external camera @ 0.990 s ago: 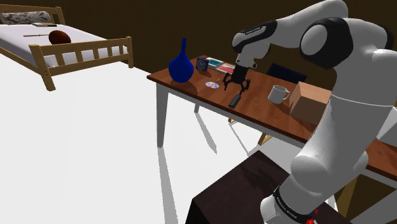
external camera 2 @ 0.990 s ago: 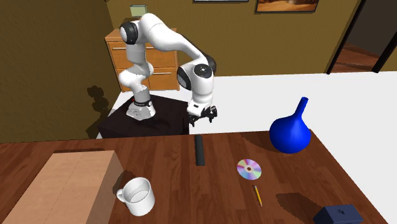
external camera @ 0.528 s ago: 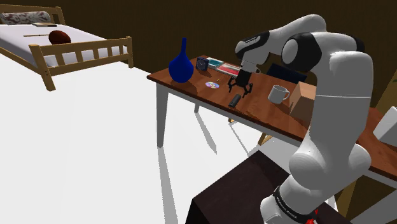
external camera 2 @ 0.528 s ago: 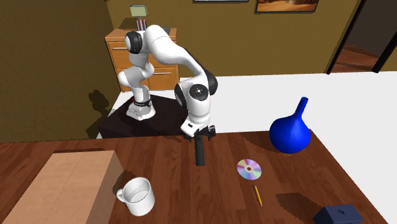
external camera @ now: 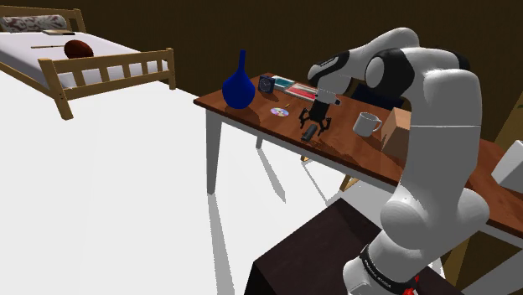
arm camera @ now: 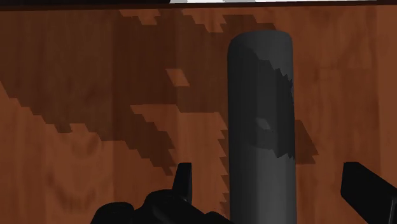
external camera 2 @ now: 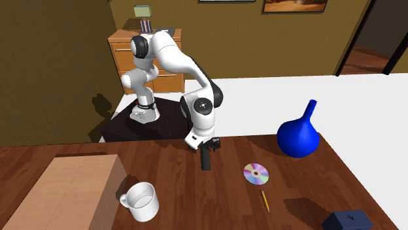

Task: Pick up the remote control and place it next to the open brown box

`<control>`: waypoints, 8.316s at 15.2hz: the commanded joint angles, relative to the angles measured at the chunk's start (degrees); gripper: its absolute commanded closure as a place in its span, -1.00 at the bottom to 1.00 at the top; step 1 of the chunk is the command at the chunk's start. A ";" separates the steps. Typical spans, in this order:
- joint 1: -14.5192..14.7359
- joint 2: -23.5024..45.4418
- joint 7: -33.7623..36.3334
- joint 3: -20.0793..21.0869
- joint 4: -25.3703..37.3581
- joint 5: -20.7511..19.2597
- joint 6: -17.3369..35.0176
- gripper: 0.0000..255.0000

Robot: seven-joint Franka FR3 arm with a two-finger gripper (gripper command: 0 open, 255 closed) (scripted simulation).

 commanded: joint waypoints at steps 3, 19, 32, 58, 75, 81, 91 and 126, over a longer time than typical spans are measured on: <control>0.13 0.21 0.01 0.11 -0.49 0.13 0.72 -1.00; 0.17 -0.16 0.16 0.02 -0.25 -0.01 0.14 1.00; 0.32 -4.02 2.06 -0.69 4.16 -1.62 -7.80 1.00; -1.02 -5.60 5.32 -1.22 21.91 -2.58 -26.72 1.00; -7.29 -23.73 -9.24 -7.95 -1.38 -9.92 -22.74 1.00; -10.77 -27.44 -15.81 -11.27 -5.62 -12.76 -22.46 1.00; -17.32 -28.90 -28.45 -17.73 -7.12 -16.27 -22.82 1.00; -26.15 -19.01 -45.71 -24.36 -16.93 -13.22 -5.37 1.00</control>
